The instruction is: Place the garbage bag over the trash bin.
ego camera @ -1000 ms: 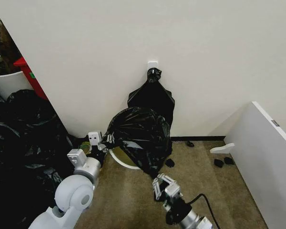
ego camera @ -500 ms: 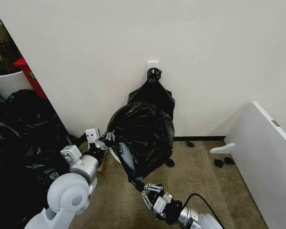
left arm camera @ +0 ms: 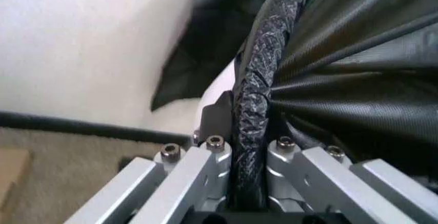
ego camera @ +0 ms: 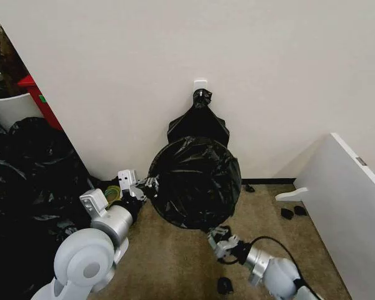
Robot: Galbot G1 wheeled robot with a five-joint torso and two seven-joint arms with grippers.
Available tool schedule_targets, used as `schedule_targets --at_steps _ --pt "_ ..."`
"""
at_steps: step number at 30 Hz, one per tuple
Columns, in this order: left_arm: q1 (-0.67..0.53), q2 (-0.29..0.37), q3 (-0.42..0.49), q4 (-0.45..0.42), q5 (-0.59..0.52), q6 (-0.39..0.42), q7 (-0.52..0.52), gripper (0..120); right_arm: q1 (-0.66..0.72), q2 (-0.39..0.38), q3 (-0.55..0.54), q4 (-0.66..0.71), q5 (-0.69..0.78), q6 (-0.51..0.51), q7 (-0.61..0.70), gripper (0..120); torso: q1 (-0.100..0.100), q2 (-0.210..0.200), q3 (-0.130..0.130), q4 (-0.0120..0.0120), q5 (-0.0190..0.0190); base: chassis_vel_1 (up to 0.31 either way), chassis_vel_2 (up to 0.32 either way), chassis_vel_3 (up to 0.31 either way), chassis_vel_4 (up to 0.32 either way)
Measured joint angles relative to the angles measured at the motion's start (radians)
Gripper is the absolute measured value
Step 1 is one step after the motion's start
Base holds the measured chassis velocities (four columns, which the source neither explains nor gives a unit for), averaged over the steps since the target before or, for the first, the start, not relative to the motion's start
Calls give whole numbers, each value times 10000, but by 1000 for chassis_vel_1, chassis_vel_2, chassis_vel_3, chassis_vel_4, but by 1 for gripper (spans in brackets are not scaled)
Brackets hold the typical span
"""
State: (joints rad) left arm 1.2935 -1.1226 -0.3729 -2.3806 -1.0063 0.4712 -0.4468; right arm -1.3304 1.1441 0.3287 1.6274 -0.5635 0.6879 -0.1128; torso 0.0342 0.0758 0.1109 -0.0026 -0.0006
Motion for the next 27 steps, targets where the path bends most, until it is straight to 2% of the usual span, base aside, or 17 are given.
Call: schedule_targets --at_steps 1,2,3,5,6,7,10,12,13,15,17,18,19,21,23,26,27 --pt "-12 9 -4 46 161 -115 51 3 -64 -157 -111 -1 684 17 -81 3 0 0 -1 4 3 0 0 0 0" --pt "-23 34 15 197 558 -377 140 2 -212 -433 -328 45 2262 235 -566 10 0 0 0 -2 -4 0 0 0 0" --pt "-23 34 15 197 558 -377 140 2 -212 -433 -328 45 2262 235 -566 10 0 0 0 -2 -4 0 0 0 0" --pt "-60 54 87 374 950 -683 250 2 -405 -676 -501 163 4097 703 -1749 18 0 0 0 0 6 0 0 0 0" --pt "-73 71 128 495 1218 -853 320 2 -489 -832 -427 170 5228 1133 -2975 25 0 0 0 1 2 0 0 0 0" --pt "-73 71 128 495 1218 -853 320 2 -489 -832 -427 170 5228 1133 -2975 25 0 0 0 1 2 0 0 0 0" --pt "-64 88 147 588 1459 -1041 348 2 -524 -991 -183 99 6350 1332 -4457 32 0 0 0 1 1 0 0 0 0" --pt "1 130 166 688 1745 -1176 357 2 -658 -1273 94 90 7952 1337 -5552 46 0 0 0 2 -3 0 0 0 0" --pt "1 130 166 688 1745 -1176 357 2 -658 -1273 94 90 7952 1337 -5552 46 0 0 0 2 -3 0 0 0 0" --pt "49 151 216 767 1925 -1279 357 2 -816 -1368 304 331 9363 1337 -5989 52 0 0 0 0 0 0 0 0 0" --pt "129 148 393 882 2224 -1479 350 2 -1055 -1390 359 959 10163 1342 -5332 63 -1 0 0 2 1 0 0 0 0" --pt "129 148 393 882 2224 -1479 350 2 -1055 -1390 359 959 10163 1342 -5332 63 -1 0 0 2 1 0 0 0 0" --pt "177 100 542 932 2422 -1587 335 2 -1214 -1396 305 1465 10327 1247 -4580 66 0 -1 0 1 3 0 0 0 0" --pt "237 -69 834 1021 2846 -1768 323 2 -1471 -1420 122 2502 10617 763 -3497 56 0 0 -1 1 -6 0 0 0 0" --pt "245 -129 926 1056 2960 -1820 323 2 -1518 -1420 43 2763 10689 645 -3251 55 -1 0 -1 1 -3 0 0 0 0" --pt "244 -332 1197 1257 3375 -1985 329 2 -1631 -1414 -403 3882 10928 55 -2237 40 0 0 -1 0 -4 0 0 0 0" --pt "244 -332 1197 1257 3375 -1985 329 2 -1631 -1414 -403 3882 10928 55 -2237 40 0 0 -1 0 -4 0 0 0 0"
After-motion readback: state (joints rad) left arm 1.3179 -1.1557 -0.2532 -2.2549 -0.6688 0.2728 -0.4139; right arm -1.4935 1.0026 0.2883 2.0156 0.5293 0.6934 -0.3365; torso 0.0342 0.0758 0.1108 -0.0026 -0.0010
